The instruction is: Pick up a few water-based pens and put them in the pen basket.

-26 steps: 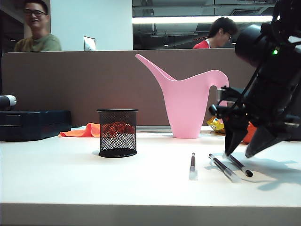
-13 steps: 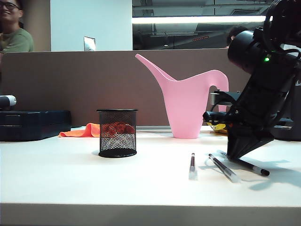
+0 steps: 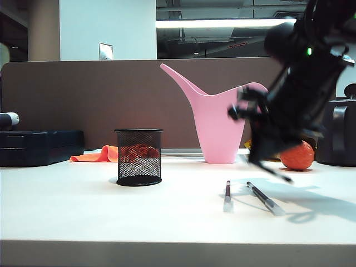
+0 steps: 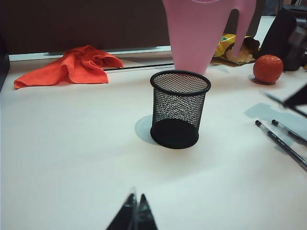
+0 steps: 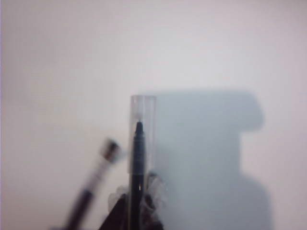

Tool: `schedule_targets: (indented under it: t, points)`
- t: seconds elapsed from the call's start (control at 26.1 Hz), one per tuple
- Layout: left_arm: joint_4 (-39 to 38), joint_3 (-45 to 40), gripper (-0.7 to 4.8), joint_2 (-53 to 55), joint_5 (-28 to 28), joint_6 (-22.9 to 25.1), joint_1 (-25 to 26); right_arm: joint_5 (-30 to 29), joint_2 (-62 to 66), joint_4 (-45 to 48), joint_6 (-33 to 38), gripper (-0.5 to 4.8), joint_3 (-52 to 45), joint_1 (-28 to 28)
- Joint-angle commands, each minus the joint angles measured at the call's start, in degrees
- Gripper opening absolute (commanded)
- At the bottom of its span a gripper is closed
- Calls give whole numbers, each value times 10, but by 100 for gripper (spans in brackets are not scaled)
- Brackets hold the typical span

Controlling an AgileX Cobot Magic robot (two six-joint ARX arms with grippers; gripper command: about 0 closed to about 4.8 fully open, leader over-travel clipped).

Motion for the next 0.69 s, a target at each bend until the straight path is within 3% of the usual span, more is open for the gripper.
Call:
schedule_targets:
  t: [0.04, 0.23, 0.5, 0.69]
  points:
    - [7, 2, -4, 0, 2, 0, 1, -38, -29, 89, -2, -9, 6, 9]
    - [7, 2, -4, 0, 2, 0, 1, -146, -34, 212, -1, -9, 6, 12]
    - [7, 2, -4, 0, 2, 0, 1, -184, -4, 446, 8, -9, 9, 44]
    - [7, 2, -4, 0, 2, 0, 1, -204, 56, 503, 22, -9, 51, 52]
